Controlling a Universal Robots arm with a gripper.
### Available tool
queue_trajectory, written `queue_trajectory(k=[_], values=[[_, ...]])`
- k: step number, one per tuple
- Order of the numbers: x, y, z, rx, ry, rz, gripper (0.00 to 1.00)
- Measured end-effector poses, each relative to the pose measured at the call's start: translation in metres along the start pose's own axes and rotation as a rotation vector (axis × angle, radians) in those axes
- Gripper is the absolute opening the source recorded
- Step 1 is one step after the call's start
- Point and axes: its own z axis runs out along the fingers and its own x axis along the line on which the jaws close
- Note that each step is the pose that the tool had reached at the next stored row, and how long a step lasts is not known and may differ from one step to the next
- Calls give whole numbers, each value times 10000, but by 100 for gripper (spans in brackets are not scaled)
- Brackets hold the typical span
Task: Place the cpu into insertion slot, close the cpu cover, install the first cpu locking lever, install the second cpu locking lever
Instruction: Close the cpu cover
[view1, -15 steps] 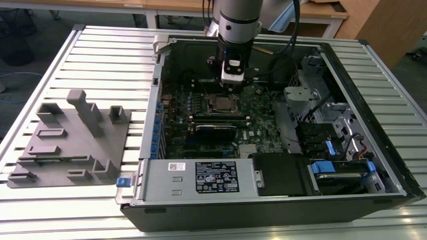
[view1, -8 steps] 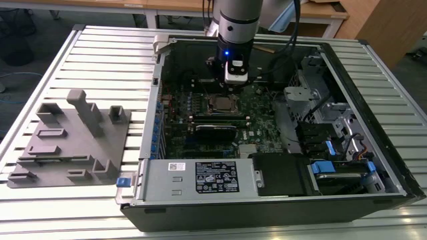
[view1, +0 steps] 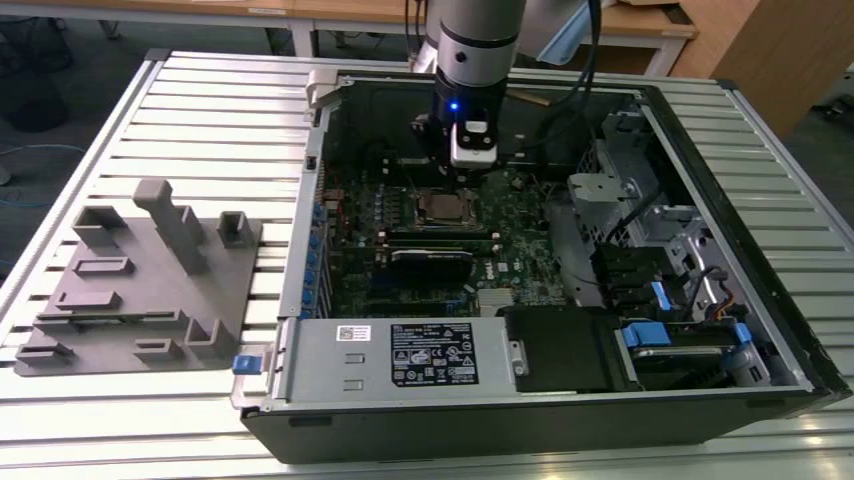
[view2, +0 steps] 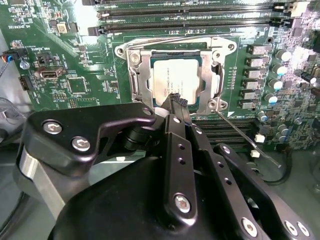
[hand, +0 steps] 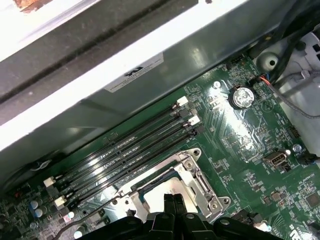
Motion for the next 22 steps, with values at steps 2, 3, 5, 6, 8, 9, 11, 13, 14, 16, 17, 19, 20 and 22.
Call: queue_trajectory(k=[2,3,5,6,8,9,11,13,14,16,17,19,20,22], values=[[0,0,0,0,12,-337,10],[0,0,0,0,18,-512,10],[0,0,0,-1,31,-871,10],[0,0,0,0,38,-1052,10],[0,0,1,-1,51,-1408,10],[0,0,1,-1,57,-1578,10],[0,0,1,-1,69,-1928,10],[0,-1,2,-2,80,-2262,10],[0,-1,3,-2,86,-2427,10],[0,0,4,-5,97,-2759,10],[0,0,4,-6,103,-2924,10],[0,0,6,-8,113,-3255,10],[0,-1,6,-9,118,-3417,10],[0,0,7,-12,129,-3752,10]])
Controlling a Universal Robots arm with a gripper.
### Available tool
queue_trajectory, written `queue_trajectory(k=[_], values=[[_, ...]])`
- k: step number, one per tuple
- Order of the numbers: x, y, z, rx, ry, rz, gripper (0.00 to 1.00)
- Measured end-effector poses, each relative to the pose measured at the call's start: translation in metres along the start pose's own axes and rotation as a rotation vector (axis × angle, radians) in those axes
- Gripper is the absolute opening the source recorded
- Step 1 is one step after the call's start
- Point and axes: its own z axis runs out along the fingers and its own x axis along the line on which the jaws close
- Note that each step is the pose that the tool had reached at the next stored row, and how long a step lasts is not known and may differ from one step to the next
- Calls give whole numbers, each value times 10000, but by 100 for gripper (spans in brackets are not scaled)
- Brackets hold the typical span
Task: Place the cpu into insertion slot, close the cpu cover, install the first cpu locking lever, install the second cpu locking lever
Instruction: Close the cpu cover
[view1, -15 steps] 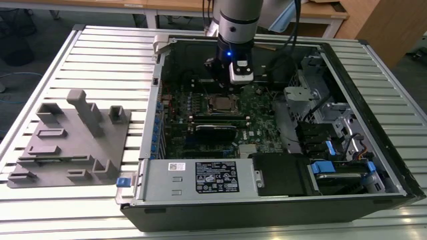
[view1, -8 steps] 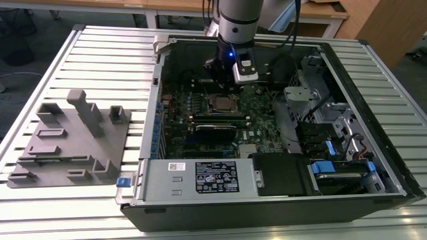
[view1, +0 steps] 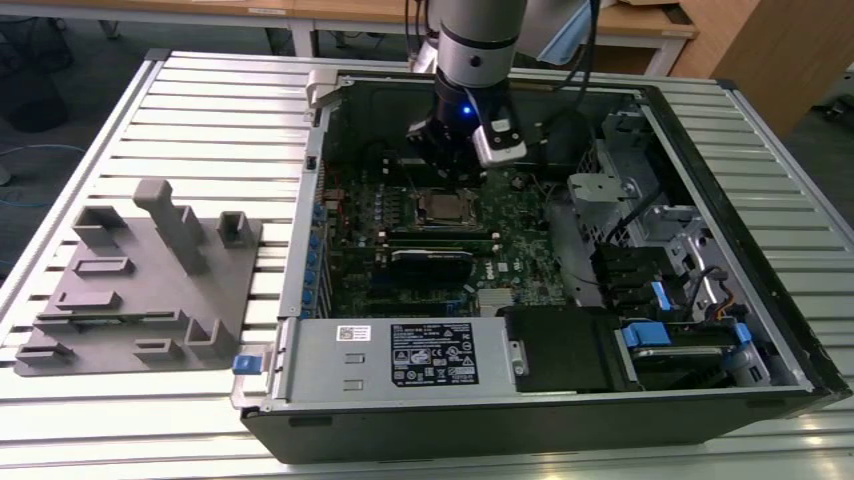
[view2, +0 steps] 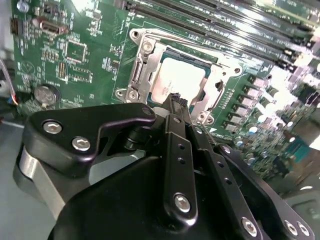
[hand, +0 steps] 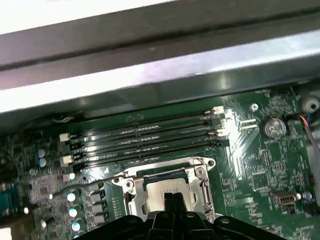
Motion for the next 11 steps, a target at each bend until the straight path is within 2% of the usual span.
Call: queue_trajectory(k=[11], values=[[0,0,7,-21,45,-1754,10]])
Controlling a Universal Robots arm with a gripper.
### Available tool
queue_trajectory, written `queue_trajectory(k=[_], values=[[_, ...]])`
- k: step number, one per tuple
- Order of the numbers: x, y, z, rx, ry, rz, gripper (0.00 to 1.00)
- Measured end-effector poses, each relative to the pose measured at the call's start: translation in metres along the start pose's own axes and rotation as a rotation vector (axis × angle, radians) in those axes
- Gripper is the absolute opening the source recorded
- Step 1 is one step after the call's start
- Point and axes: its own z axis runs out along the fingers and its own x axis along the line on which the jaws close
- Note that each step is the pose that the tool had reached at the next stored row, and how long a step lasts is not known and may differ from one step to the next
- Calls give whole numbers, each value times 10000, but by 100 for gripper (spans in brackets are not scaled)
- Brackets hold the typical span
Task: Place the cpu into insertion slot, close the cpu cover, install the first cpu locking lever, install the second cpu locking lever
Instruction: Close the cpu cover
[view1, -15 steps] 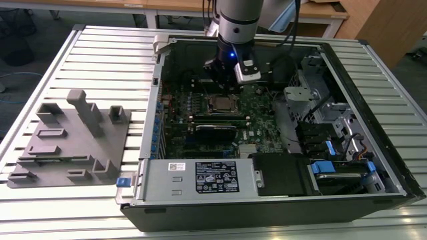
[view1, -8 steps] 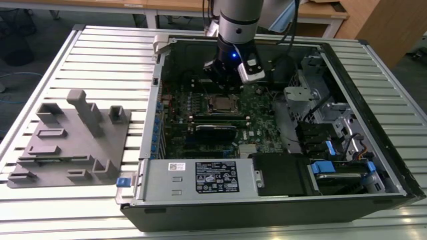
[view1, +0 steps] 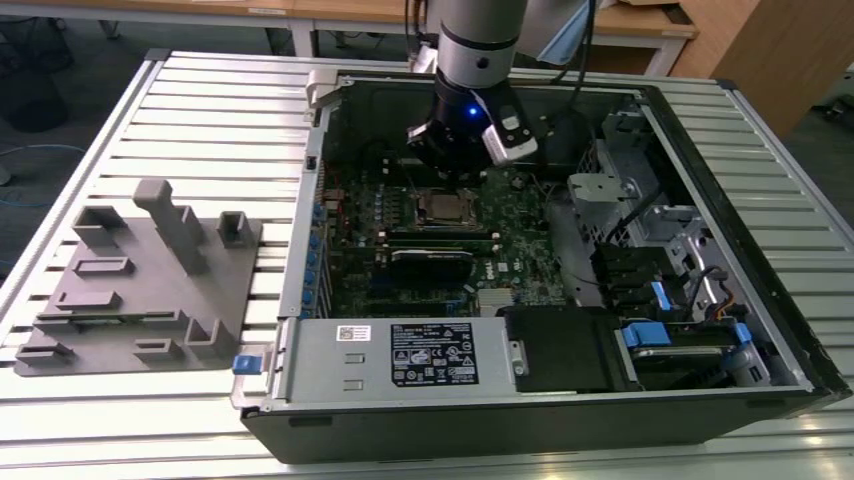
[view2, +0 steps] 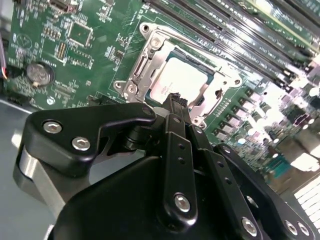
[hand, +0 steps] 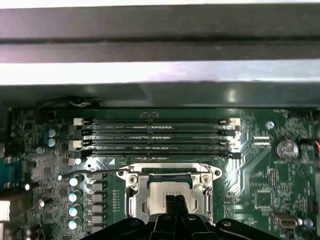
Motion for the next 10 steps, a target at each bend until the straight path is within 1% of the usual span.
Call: queue_trajectory(k=[4,7,8,10], values=[[0,0,2,-12,-3,-516,10],[6,0,2,-11,-10,-526,10],[8,0,4,-11,-33,-527,10],[13,-2,13,-9,-122,-530,10]])
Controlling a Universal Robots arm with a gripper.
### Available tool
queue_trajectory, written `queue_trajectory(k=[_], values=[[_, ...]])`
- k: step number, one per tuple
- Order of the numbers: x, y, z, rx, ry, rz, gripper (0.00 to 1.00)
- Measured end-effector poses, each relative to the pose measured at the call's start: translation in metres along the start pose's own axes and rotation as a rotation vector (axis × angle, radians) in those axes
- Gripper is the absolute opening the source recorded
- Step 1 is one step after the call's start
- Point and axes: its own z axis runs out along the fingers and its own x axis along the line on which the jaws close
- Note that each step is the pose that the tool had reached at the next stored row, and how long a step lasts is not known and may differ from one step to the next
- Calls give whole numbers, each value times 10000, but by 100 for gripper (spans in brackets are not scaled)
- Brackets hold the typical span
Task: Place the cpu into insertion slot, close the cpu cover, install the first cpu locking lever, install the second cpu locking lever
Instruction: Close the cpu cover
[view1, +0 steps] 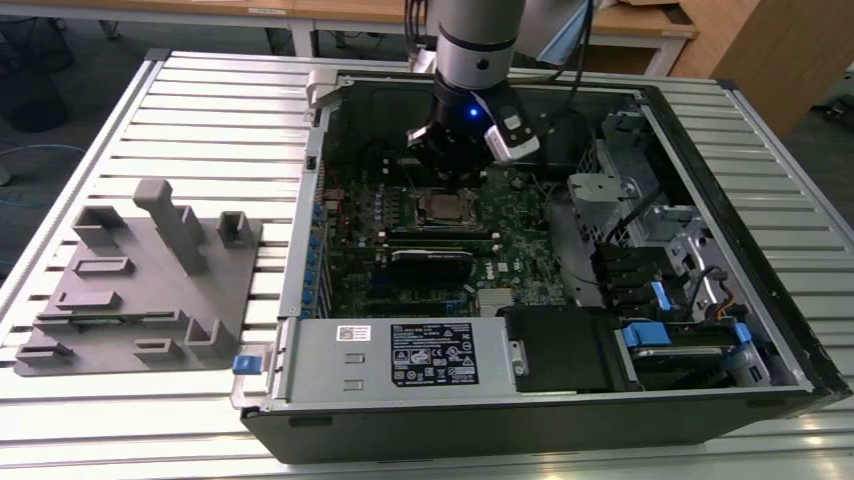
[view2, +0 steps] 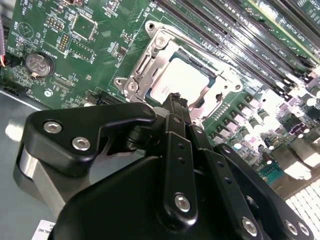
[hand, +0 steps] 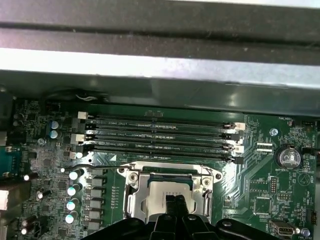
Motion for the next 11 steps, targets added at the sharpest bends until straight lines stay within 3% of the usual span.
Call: queue_trajectory(k=[2,6,11], values=[[7,-5,12,4,-58,-2,10],[42,-9,19,13,-58,-3,10],[104,-7,34,124,-54,-2,10]])
